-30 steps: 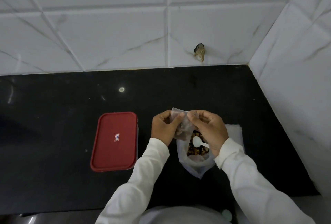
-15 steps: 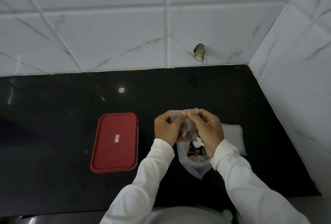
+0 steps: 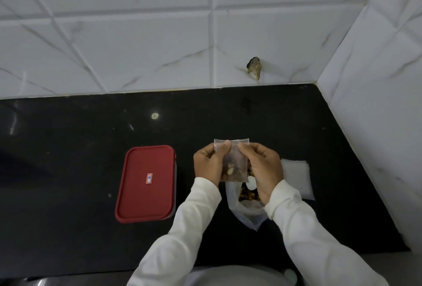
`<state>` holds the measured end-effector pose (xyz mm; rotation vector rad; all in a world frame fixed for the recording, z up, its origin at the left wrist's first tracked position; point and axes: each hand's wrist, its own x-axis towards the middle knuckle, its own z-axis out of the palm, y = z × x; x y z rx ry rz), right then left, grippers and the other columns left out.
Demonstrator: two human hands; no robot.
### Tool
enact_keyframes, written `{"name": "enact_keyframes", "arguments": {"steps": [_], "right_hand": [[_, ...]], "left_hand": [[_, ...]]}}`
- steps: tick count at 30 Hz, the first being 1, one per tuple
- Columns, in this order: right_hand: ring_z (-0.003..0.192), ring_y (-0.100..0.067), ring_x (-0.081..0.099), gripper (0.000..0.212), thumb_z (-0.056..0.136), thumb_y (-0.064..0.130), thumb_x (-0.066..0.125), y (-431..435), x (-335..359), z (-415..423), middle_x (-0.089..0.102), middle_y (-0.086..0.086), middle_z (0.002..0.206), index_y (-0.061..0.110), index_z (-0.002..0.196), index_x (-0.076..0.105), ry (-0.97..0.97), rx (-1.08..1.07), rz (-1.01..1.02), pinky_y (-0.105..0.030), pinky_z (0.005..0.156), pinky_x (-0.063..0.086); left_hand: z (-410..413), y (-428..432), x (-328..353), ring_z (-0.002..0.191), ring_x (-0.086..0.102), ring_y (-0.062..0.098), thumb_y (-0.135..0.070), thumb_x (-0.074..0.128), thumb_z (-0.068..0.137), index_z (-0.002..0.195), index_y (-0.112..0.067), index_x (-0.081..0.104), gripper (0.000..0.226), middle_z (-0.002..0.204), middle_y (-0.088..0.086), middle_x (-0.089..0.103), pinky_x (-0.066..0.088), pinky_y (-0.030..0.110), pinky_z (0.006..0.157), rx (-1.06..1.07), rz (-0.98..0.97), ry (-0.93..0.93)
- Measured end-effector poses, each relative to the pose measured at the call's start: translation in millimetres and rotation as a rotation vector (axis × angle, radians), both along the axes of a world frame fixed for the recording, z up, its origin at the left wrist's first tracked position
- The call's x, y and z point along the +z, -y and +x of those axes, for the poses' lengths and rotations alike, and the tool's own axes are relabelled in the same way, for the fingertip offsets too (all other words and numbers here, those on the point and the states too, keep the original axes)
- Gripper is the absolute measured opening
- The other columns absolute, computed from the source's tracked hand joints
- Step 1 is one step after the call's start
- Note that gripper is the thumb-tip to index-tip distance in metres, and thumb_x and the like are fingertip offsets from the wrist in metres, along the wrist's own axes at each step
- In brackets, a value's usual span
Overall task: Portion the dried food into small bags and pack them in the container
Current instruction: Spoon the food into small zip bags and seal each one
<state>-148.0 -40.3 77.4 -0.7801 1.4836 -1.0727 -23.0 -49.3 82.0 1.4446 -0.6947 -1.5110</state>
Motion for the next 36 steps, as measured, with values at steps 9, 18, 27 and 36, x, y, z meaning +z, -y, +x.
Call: {"name": "enact_keyframes", "arguments": {"steps": [9, 18, 27, 36], "right_hand": [[0.086, -0.013, 0.071, 0.011, 0.086, 0.033, 0.069, 0.9, -4.1, 0.4, 0.074, 0.005, 0.087, 0.024, 0.092, 0.074, -0.038, -0.016, -0.001, -0.033, 0.076, 0.06], [0.092, -0.019, 0.071, 0.007, 0.085, 0.03, 0.071, 3.0, -13.3, -0.9, 0.075, 0.001, 0.091, 0.025, 0.088, 0.075, 0.028, -0.056, 0.039, -0.045, 0.086, 0.057], [0.089, -0.016, 0.072, 0.006, 0.084, 0.026, 0.074, 3.4, -16.7, 0.1, 0.075, 0.003, 0.087, 0.023, 0.088, 0.076, 0.028, -0.141, 0.082, -0.037, 0.08, 0.06], [0.088, -0.012, 0.07, 0.01, 0.09, 0.031, 0.065, 3.1, -17.4, -1.9, 0.074, 0.005, 0.086, 0.025, 0.089, 0.073, -0.056, -0.107, 0.034, -0.032, 0.079, 0.058]], "left_hand": [[-2.8, -0.4, -6.2, 0.088, 0.073, 0.022, -0.023, 0.069, 0.091, 0.075, -0.02, 0.074, 0.017, 0.083, 0.002, 0.076, 0.061, 0.052, 0.078, 0.06, 0.009, 0.032], [1.8, -0.9, -5.8, 0.092, 0.068, 0.021, -0.021, 0.061, 0.096, 0.084, -0.018, 0.073, 0.017, 0.098, 0.005, 0.073, 0.056, 0.028, 0.054, 0.106, 0.025, -0.005], [-0.4, -2.3, -13.6, 0.093, 0.07, 0.022, -0.022, 0.062, 0.095, 0.07, -0.023, 0.075, 0.028, 0.081, -0.004, 0.075, 0.059, 0.046, 0.082, 0.094, 0.009, 0.034], [7.4, 1.0, -17.6, 0.086, 0.071, 0.02, -0.022, 0.065, 0.094, 0.059, -0.027, 0.074, 0.036, 0.071, -0.006, 0.073, 0.056, 0.052, 0.09, 0.15, -0.018, 0.081]]}}
